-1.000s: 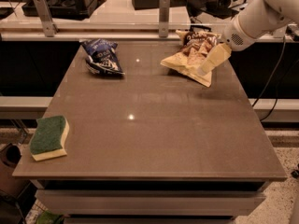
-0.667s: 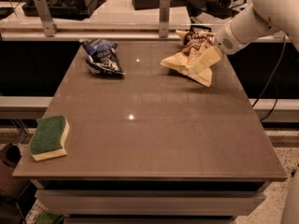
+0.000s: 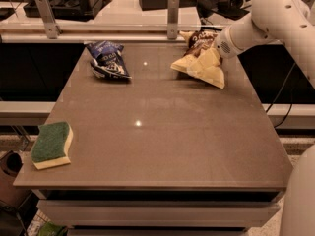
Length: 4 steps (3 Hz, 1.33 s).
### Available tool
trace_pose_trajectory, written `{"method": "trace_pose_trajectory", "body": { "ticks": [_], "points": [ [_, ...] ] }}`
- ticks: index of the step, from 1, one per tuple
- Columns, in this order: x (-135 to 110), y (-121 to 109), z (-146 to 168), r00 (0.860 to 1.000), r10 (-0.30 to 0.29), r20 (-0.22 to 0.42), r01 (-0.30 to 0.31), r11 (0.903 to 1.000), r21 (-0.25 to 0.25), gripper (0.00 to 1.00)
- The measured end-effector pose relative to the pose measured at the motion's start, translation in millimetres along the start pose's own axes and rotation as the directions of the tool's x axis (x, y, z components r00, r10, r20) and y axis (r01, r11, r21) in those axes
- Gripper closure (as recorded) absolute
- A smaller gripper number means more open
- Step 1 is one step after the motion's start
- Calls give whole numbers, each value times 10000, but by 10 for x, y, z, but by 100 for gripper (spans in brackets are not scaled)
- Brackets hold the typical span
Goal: Move brown chip bag near sponge
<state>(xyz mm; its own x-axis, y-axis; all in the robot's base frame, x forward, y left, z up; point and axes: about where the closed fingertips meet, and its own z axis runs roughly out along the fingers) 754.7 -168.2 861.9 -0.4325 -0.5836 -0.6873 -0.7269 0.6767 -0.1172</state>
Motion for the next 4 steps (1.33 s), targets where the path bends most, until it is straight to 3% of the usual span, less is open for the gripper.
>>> {"method": "trace_pose_trajectory", "body": {
  "ticks": [2,4],
  "points": [
    [-168,-44,300,9989,396,233,-391,9990,-209,0],
    [-205,-11,420,9993,362,85,-359,9989,-300,41]
  ]
}}
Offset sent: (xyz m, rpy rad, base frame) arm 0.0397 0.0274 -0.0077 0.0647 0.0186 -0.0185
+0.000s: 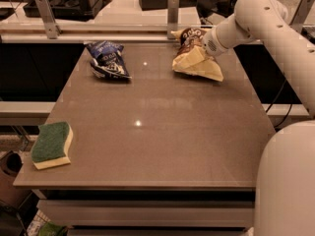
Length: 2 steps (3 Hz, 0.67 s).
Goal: Move brown chip bag near sponge
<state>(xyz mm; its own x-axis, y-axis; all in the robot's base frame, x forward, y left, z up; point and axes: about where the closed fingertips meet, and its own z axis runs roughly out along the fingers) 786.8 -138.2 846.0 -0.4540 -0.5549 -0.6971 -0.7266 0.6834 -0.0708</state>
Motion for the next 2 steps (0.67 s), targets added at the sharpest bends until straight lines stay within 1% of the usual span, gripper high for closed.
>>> {"method": "trace_pose_trajectory", "body": {
  "ticks": [1,2],
  "points": [
    [6,16,38,10000,-3,-27,3,10000,-52,65],
    [-2,17,32,10000,-3,-29,3,10000,-55,87]
  ]
}}
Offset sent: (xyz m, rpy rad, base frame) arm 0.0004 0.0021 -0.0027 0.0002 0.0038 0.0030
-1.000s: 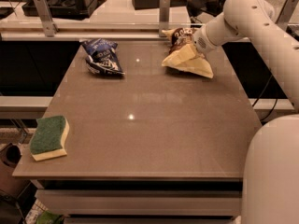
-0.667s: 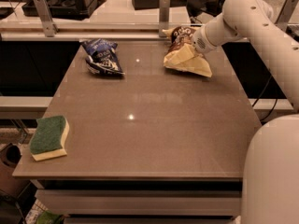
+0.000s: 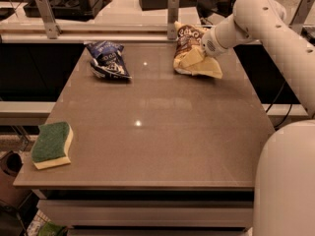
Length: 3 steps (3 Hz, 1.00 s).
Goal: Move brown chip bag near sponge
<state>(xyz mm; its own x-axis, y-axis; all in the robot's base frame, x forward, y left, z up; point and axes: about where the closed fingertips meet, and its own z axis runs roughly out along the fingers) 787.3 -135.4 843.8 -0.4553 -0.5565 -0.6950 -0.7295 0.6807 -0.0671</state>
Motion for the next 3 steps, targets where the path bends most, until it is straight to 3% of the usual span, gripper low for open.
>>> {"method": "trace_pose_trajectory", "body": {
  "ticks": [1,3],
  "points": [
    [-2,1,-1,10000,0,-1,0,10000,-3,100],
    [-4,0,-3,10000,1,0,-1,10000,-3,100]
  ]
}}
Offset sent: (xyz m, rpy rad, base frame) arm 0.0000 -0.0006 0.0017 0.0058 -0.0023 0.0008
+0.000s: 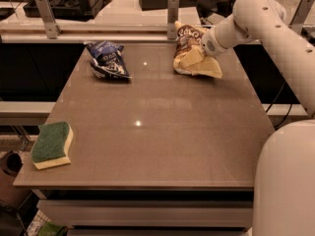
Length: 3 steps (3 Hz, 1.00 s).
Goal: Move brown chip bag near sponge
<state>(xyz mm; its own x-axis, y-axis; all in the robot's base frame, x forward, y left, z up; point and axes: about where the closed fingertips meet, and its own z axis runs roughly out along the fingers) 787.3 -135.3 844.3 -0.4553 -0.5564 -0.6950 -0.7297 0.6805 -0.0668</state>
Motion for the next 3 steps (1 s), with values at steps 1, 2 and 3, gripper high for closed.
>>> {"method": "trace_pose_trajectory", "body": {
  "ticks": [1,2,3],
  "points": [
    [-7,-1,-7,10000,0,1,0,10000,0,100],
    [-68,-124,-198,9984,173,546,-172,9998,-24,100],
    [-130,-237,-424,9940,293,1058,-290,9996,-51,100]
  ]
}}
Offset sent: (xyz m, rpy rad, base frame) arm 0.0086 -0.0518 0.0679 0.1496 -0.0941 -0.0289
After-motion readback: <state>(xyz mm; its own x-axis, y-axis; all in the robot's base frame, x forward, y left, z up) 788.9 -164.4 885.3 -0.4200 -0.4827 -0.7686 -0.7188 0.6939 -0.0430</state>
